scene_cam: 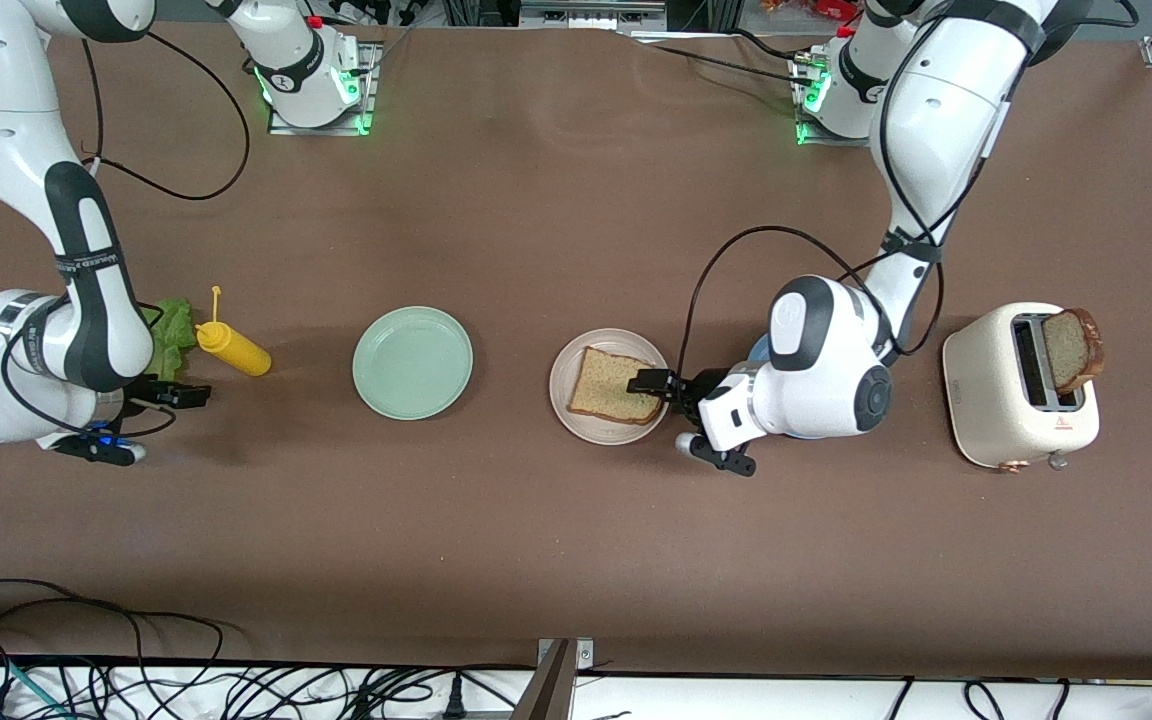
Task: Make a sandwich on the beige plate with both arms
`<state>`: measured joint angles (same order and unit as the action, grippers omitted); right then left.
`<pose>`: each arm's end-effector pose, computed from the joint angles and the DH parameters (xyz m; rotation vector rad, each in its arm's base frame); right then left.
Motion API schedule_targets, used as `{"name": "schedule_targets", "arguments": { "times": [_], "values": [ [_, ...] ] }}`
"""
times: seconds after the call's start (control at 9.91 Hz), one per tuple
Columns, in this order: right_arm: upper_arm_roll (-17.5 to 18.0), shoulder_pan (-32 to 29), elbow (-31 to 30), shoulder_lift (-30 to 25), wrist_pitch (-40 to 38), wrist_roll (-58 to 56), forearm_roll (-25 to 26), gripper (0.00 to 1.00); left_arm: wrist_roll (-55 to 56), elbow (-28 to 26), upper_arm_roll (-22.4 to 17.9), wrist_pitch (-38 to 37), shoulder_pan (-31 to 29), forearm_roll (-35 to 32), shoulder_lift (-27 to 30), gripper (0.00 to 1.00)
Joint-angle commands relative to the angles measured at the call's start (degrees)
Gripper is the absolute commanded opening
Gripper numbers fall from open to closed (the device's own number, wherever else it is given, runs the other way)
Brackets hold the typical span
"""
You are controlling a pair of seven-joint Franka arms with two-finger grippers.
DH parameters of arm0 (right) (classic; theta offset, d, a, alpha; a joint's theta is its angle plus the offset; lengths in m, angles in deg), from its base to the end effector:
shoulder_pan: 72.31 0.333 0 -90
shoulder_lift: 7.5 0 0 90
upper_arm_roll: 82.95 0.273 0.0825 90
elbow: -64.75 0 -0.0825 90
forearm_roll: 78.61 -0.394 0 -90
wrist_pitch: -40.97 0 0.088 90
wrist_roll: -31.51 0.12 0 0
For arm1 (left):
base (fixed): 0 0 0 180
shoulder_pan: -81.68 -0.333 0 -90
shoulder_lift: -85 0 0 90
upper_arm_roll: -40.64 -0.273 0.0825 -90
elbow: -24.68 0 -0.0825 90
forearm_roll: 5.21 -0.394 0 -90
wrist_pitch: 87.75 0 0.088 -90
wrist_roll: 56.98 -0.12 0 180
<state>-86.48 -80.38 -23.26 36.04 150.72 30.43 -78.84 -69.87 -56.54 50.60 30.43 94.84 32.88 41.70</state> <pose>0.6224 -0.1252 0.1311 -3.0721 0.2725 0.5953 0.6385 -0.2959 0.2130 2.4434 -0.2797 -0.2107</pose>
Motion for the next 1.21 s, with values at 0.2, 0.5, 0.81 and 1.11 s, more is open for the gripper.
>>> {"name": "schedule_targets", "arguments": {
  "times": [0.2, 0.5, 0.81, 1.11],
  "values": [
    [0.4, 0.0, -0.4, 0.0, -1.9, -1.2, 7.9, 1.00, 2.7, -0.7, -2.1, -9.6, -2.3, -11.7, 6.0, 1.00],
    [0.4, 0.1, -1.2, 0.6, -4.2, -1.2, 11.1, 1.00, 6.9, -1.7, -3.0, -13.2, -4.4, -17.7, 8.2, 1.00],
    [0.4, 0.2, -2.1, 1.3, -4.2, -2.5, 12.9, 1.00, 14.3, -1.6, -3.2, -16.6, -5.7, -29.2, 11.6, 1.00],
    [0.4, 0.0, -2.3, 2.0, -4.2, -3.5, 13.7, 0.84, 14.3, -0.7, -3.4, -18.8, -11.6, -33.3, 15.8, 1.00]
  ]
}}
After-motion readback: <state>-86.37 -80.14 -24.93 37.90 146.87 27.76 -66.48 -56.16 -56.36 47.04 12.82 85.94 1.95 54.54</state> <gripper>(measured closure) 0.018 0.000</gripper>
